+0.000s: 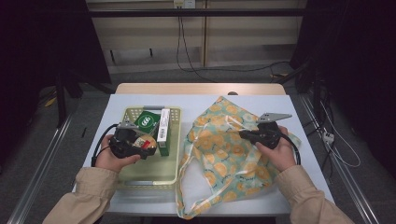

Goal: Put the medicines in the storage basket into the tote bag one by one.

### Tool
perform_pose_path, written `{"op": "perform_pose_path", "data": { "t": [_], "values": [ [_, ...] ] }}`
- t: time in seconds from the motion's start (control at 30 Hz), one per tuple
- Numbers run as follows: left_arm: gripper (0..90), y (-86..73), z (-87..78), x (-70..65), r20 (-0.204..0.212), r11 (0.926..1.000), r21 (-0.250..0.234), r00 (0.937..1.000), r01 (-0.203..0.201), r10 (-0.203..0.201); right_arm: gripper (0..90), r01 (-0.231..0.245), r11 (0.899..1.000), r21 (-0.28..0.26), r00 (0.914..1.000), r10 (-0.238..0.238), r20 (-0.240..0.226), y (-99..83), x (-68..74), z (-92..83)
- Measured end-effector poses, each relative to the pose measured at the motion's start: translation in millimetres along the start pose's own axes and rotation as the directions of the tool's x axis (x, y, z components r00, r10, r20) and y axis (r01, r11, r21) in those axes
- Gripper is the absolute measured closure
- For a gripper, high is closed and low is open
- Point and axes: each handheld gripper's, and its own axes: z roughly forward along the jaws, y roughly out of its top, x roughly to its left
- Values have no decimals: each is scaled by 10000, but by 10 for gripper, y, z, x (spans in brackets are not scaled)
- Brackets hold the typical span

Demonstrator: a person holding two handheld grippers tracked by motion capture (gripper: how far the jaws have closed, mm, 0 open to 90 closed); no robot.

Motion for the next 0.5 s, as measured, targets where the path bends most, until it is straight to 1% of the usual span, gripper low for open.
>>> {"op": "perform_pose_path", "data": {
  "t": [0.07,0.17,0.2,0.27,0.33,0.43,0.47,0.5],
  "values": [
    [208,33,-37,-24,25,9999,-49,9999,-101,102,892,31,10000,-15,10000,-31,16,6,2,-1],
    [207,81,-92,-62,176,9995,-296,9998,-126,132,892,-16,10000,-41,10000,16,7,3,0,-3],
    [208,100,-111,-85,48,9992,-374,9999,-142,144,892,-10,10000,-45,10000,10,-5,-1,-1,-2],
    [208,142,-154,-119,205,9985,-470,9994,-268,278,892,-8,10000,-26,10000,8,-4,-3,5,-4],
    [207,186,-196,-164,207,9978,-591,9992,-315,328,892,-8,10000,-47,10000,8,-26,4,10,-7],
    [208,253,-251,-209,399,9967,-758,9987,-301,332,892,11,10000,-73,10000,-12,-40,16,15,-10],
    [208,276,-267,-222,391,9961,-831,9987,-296,329,892,37,10000,-77,10000,-38,-37,18,17,-13],
    [208,301,-282,-234,379,9956,-854,9984,-377,410,892,54,10000,-83,10000,-55,-35,19,19,-14]
  ]
}}
